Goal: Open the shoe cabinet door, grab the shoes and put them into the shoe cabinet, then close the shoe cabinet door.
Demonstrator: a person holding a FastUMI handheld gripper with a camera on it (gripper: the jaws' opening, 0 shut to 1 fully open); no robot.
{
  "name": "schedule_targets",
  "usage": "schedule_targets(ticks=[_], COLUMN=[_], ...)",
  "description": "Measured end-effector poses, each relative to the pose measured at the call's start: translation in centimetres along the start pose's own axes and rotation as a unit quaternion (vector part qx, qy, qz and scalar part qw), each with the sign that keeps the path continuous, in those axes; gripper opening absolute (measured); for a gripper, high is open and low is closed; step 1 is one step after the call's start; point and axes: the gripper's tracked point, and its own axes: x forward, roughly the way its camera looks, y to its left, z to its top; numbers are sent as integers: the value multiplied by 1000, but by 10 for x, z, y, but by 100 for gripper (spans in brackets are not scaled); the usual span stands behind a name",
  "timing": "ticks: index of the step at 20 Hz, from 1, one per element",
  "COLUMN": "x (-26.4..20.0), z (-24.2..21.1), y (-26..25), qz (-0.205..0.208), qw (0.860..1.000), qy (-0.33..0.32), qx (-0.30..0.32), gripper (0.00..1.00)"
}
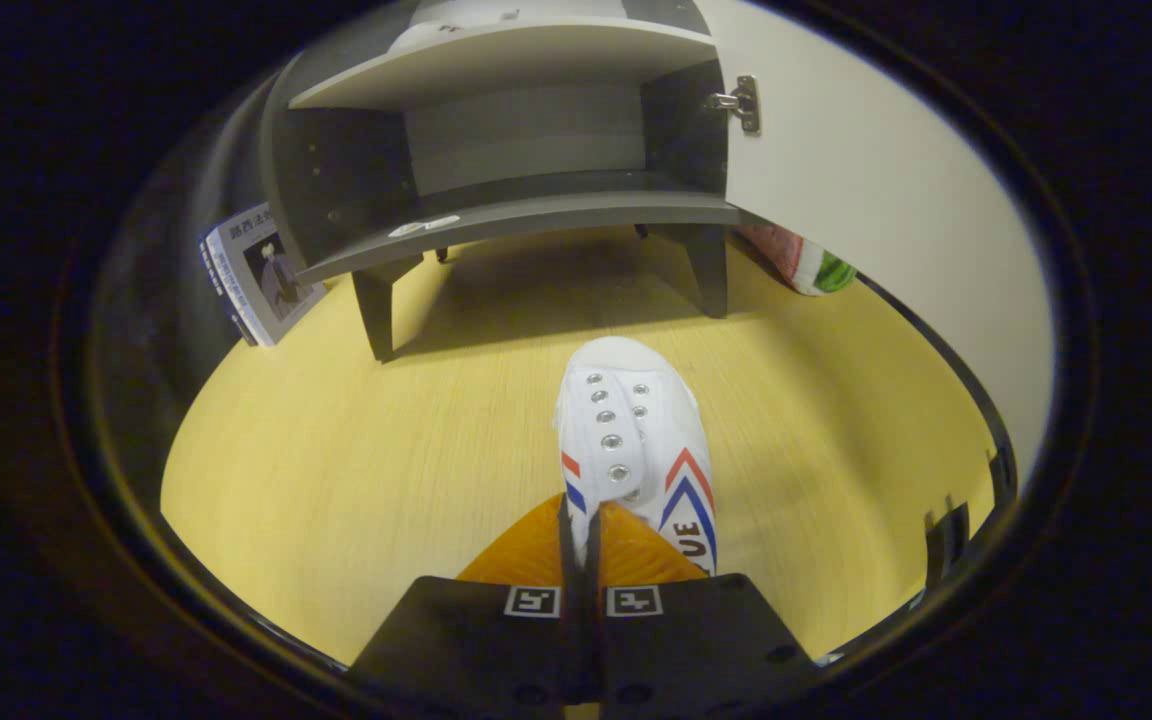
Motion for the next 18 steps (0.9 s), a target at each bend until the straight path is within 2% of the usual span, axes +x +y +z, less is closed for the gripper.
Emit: schedule_targets(ticks=[11,18], x=[-61,-122], z=[65,155], y=[16,36], qz=[-22,-18], qw=[998,990], qy=[-55,-136], qx=[28,20], gripper=[2,2])
